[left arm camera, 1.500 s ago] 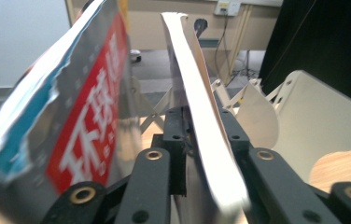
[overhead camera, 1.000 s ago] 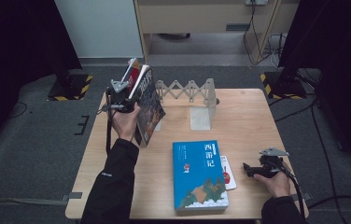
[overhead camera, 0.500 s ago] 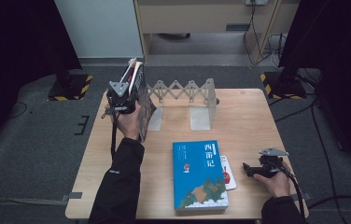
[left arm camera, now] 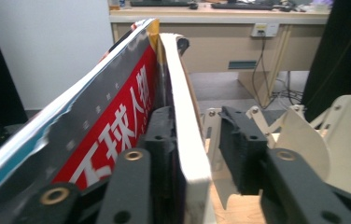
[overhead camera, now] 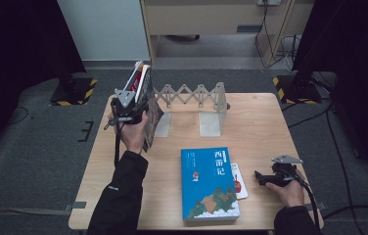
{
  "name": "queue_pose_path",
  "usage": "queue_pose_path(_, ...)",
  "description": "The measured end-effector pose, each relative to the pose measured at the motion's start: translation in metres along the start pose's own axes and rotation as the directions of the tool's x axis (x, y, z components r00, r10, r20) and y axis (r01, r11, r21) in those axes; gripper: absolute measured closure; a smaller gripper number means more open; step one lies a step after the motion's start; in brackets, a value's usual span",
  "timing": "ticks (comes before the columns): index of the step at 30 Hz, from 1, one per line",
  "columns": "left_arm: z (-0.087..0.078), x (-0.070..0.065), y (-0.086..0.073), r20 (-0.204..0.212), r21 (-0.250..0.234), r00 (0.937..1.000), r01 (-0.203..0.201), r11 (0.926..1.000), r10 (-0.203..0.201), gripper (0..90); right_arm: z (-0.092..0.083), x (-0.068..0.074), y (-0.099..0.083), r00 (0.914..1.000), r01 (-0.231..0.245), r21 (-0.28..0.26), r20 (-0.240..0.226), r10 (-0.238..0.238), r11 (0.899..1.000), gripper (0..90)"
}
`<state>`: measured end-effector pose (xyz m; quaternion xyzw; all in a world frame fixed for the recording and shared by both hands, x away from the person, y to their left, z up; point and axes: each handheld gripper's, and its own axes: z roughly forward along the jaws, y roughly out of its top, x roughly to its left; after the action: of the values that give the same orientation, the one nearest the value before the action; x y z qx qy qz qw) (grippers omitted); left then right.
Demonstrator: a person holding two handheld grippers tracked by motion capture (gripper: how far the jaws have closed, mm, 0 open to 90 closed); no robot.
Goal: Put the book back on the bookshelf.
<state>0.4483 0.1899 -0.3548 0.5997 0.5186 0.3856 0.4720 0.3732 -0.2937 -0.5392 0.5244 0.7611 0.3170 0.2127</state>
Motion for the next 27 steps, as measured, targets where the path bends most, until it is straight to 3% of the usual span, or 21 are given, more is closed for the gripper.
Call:
queue_pose_path(4,-0.015,0.005,-0.001,0.05,-0.028,0.9987,0.012,0.9995,-0.011,52.8,0.0,0.0,0.0,1.0,0.0,0.0,0.0,0.0,1.0,1.7)
queue_pose_path(9,-0.031,0.011,-0.005,0.064,-0.033,0.9979,-0.002,0.9995,0.004,47.8,0.0,0.0,0.0,1.0,-0.001,0.0,0.0,0.001,1.0,1.7)
queue_pose_path(13,-0.041,0.015,-0.011,0.09,-0.043,0.996,0.009,0.999,-0.006,44.8,0.0,0.0,0.0,1.0,-0.001,0.0,-0.001,0.001,1.0,1.7)
queue_pose_path(21,-0.061,0.021,-0.025,0.143,-0.035,0.9898,0.003,0.9994,0.002,41.1,0.0,0.0,0.0,1.0,0.001,0.0,-0.002,-0.001,1.0,1.4)
queue_pose_path(24,-0.067,0.022,-0.029,0.176,-0.02,0.9841,0.027,0.9994,-0.023,40.2,0.0,0.0,0.0,1.0,0.002,0.001,-0.002,-0.002,1.0,1.2)
queue_pose_path(27,-0.074,0.021,-0.035,0.189,-0.013,0.9818,0.016,0.9998,-0.013,39.1,0.0,0.0,0.0,1.0,0.005,0.0,-0.003,-0.005,1.0,0.9)
